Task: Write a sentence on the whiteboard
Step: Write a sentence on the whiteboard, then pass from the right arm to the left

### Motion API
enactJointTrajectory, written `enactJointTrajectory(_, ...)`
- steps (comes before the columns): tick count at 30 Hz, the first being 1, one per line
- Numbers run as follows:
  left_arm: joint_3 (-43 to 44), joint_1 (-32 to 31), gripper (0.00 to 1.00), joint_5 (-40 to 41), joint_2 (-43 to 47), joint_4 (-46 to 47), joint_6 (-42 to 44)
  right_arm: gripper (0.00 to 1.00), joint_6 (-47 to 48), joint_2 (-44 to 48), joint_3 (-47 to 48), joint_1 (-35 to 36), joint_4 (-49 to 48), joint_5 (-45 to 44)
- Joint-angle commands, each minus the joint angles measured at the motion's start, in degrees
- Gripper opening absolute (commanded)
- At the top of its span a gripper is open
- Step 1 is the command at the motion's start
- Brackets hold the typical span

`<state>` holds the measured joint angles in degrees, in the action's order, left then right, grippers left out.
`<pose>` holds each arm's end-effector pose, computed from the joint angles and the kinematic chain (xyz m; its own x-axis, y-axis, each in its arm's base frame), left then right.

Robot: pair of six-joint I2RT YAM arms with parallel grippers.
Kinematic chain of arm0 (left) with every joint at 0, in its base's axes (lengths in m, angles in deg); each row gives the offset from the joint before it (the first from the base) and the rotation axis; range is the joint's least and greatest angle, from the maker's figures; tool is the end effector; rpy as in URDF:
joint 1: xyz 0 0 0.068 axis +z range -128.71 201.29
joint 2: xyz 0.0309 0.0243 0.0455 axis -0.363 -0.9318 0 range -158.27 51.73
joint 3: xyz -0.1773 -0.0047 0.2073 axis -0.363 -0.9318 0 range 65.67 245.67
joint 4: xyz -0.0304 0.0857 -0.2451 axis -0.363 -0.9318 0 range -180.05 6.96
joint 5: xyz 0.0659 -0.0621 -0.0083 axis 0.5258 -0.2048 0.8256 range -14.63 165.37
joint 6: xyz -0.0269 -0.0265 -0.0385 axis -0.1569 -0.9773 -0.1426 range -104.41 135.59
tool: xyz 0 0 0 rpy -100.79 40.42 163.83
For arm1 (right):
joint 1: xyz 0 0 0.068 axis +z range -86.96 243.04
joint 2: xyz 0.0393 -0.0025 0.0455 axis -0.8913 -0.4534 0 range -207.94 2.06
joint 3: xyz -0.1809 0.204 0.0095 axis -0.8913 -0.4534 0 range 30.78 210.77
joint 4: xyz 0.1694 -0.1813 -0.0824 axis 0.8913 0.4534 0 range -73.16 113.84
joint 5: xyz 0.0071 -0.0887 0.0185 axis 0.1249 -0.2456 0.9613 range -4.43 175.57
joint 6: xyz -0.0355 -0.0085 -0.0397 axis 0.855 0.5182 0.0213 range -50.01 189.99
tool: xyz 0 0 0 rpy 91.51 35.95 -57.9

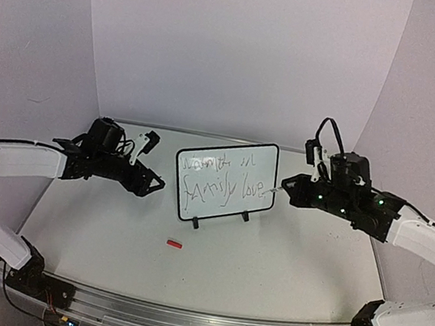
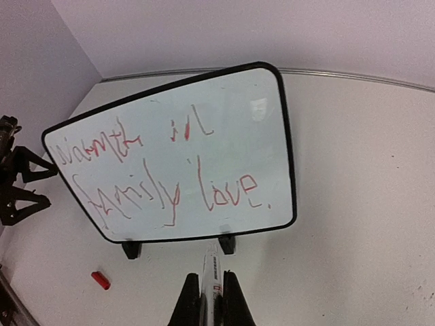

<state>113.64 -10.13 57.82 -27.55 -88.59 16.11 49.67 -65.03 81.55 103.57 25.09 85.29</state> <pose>0.2485 -0.1644 0.2322 -0.5056 0.3188 -0.8017 0.7074 0.6851 -0.1737 0.2045 0.1747 0.2999 -0.5207 0.0116 -0.8536 -0.4965 0.8093 0.3139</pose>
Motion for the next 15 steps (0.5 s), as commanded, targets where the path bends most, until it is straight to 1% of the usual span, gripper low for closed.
enactJointTrajectory(1, -1.3, -4.7, 0.83, 6.1, 11.2, 0.8, -3.2, 0.0, 1.8, -2.1, 6.1, -2.7, 6.2, 19.1)
enactJointTrajectory(4, 1.6, -11.0, 0.83, 10.2, 13.9, -4.9, -3.5, 0.0, 0.9, -5.5, 9.4, -2.8, 8.7, 26.7)
enactJointTrajectory(7, 4.5, -18.2, 0.81, 11.2, 13.4, -7.6, -4.4, 0.0, -0.9, -9.2, 12.3, -2.8, 9.2, 37.6)
enactJointTrajectory(10, 5.6, -24.0, 0.81, 11.1, 11.7, -5.6, -4.4, 0.0, -2.7, -12.1, 13.8, -2.8, 9.1, 46.5)
enactJointTrajectory(11, 6.0, -25.5, 0.81, 9.9, 10.8, -4.2, -4.6, 0.0, -3.3, -13.0, 14.0, -2.6, 9.0, 49.3)
enactJointTrajectory(15, 8.3, -28.2, 0.82, 3.9, 5.6, -0.1, -5.1, 0.0, -4.4, -14.6, 13.7, -0.8, 9.0, 54.2)
